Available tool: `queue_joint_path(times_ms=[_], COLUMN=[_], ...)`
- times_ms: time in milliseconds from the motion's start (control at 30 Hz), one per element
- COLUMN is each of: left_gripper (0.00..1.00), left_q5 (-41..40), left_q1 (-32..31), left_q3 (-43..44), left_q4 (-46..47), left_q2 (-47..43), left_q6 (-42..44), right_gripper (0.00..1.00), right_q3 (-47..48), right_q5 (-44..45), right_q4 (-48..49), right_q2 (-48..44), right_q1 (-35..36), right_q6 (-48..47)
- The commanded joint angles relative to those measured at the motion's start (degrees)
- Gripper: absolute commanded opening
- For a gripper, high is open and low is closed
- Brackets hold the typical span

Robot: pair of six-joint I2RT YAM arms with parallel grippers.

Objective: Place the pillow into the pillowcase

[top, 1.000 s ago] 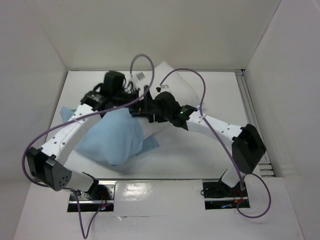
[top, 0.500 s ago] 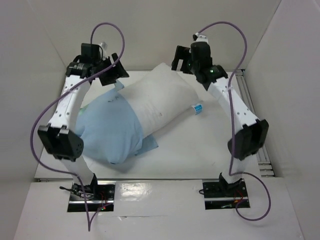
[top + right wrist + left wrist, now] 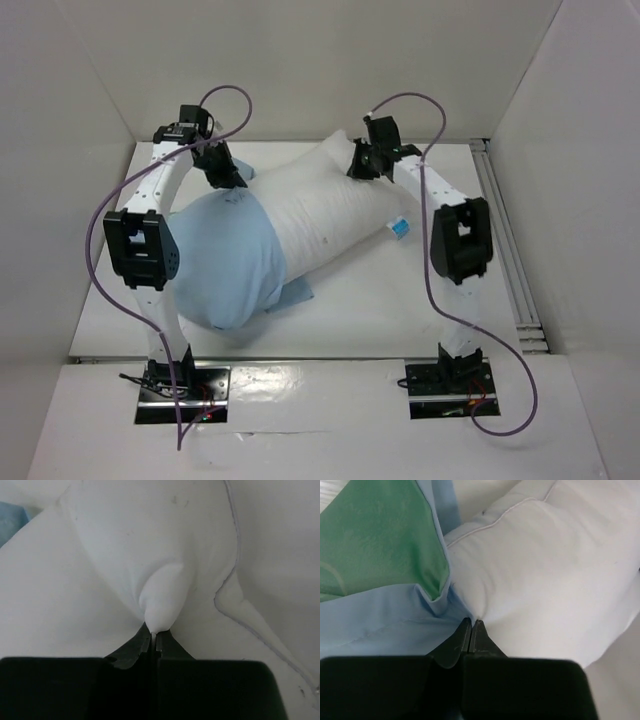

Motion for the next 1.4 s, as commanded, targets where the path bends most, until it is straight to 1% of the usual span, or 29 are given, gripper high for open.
queue_joint_path(times_ms=[0, 33, 100, 133, 200, 233, 367, 400, 533, 567, 633, 667, 700, 733, 767, 833, 900, 933, 967, 1000, 1033, 1067, 1100, 1167, 1267, 1300, 1367], left_gripper=[0.0, 0.0, 0.0, 0.0, 0.0, 0.0, 0.0, 0.0, 0.01, 0.07, 0.28, 0.31, 0.25, 0.25, 0.0, 0.0, 0.01, 0.09, 0.14, 0.14, 0.0, 0.0, 0.0, 0.0, 0.0, 0.0, 0.0], left_q5=[8.23, 8.24, 8.24, 7.72, 7.02, 7.01, 10.26, 10.87, 11.49, 11.49, 9.22, 6.16, 1.17, 1.12, -4.27, -7.04, -8.19, -8.89, -9.94, -10.74, -10.74, -10.74, -8.83, -6.62, 0.75, 5.47, 10.94], left_q1=[-1.65, -2.34, -2.96, -2.97, -3.49, -4.02, -6.29, -6.83, -10.17, -10.69, -11.23, -11.23, -11.23, -11.84, -11.84, -12.46, -12.46, -12.46, -12.98, -12.99, -12.99, -13.51, -13.51, -16.05, -21.06, -22.38, -25.72], left_q3=[5.09, 6.23, 7.91, 9.13, 9.67, 10.2, 11.87, 11.87, 16.95, 17.58, 17.58, 17.58, 17.58, 17.58, 17.58, 17.06, 17.06, 17.06, 17.06, 17.06, 17.06, 16.36, 15.83, 16.52, 21.44, 24.41, 27.06], left_q4=[-0.49, -0.49, -0.49, -0.49, -0.49, -0.49, -0.49, -0.49, -0.49, -0.49, -0.49, -0.49, -1.01, -1.01, -1.62, -1.63, -1.63, -1.63, -1.63, -1.63, -1.63, -1.63, -0.32, 0.31, 0.31, 0.83, 2.67], left_q2=[-3.08, -3.61, -5.36, -5.37, -5.37, -5.37, -3.71, -3.01, -1.94, -1.34, -1.33, -0.63, -0.63, -0.63, -0.1, 0.43, 1.21, 1.92, 1.92, 2.45, 2.45, 1.93, 1.4, 0.7, 1.39, 1.4, 1.4], left_q6=[2.0, 2.01, 2.53, 3.14, 3.15, 3.15, 3.68, 4.2, 6.13, 6.14, 6.14, 6.14, 6.14, 6.14, 6.66, 7.46, 7.98, 8.5, 8.51, 8.51, 8.51, 8.51, 9.03, 9.04, 8.43, 6.86, 4.83], right_gripper=[0.0, 0.0, 0.0, 0.0, 0.0, 0.0, 0.0, 0.0, 0.0, 0.0, 0.0, 0.0, 0.0, 0.0, 0.0, 0.0, 0.0, 0.0, 0.0, 0.0, 0.0, 0.0, 0.0, 0.0, 0.0, 0.0, 0.0], right_q3=[-19.15, -29.83, -37.9, -43.67, -47.67, -50.56, -54.35, -54.37, -55.16, -55.16, -55.16, -54.64, -54.63, -54.63, -54.63, -54.63, -54.63, -54.63, -54.63, -54.63, -54.63, -54.63, -54.63, -54.1, -50.69, -48.85, -40.6], right_q5=[3.61, 5.46, 8.63, 9.77, 11.54, 11.54, 12.77, 13.9, 14.53, 15.57, 17.16, 17.69, 18.22, 18.22, 18.22, 18.83, 18.84, 19.45, 19.45, 19.45, 19.45, 19.45, 19.45, 19.45, 19.45, 18.93, 18.92], right_q4=[4.14, 7.65, 8.39, 6.74, 4.53, 3.04, 1.45, 1.45, 1.62, 1.62, 0.66, 0.13, 0.13, 0.13, 0.13, -0.4, -0.92, -0.93, -0.93, -0.93, -0.93, -0.93, -0.93, -0.32, 3.11, 3.81, 4.43], right_q2=[-19.72, -28.91, -36.52, -42.39, -46.74, -49.97, -53.17, -53.95, -55.37, -55.37, -54.67, -54.66, -54.66, -54.66, -54.66, -55.28, -55.28, -55.28, -55.28, -55.28, -55.28, -55.28, -55.28, -55.28, -53.45, -52.56, -49.31], right_q1=[3.45, 3.47, 5.65, 6.19, 7.94, 10.21, 15.06, 15.77, 18.58, 18.58, 19.11, 19.11, 19.11, 19.11, 19.11, 19.11, 19.11, 19.11, 19.11, 19.11, 19.11, 19.11, 19.11, 19.11, 19.11, 19.11, 19.11], right_q6=[0.18, 0.18, 0.18, 0.7, 1.32, 2.28, 4.22, 5.96, 6.51, 5.9, 5.89, 5.37, 5.37, 5.37, 5.37, 5.37, 5.37, 5.37, 5.37, 5.37, 5.37, 5.37, 5.37, 5.37, 5.37, 4.5, 3.96])
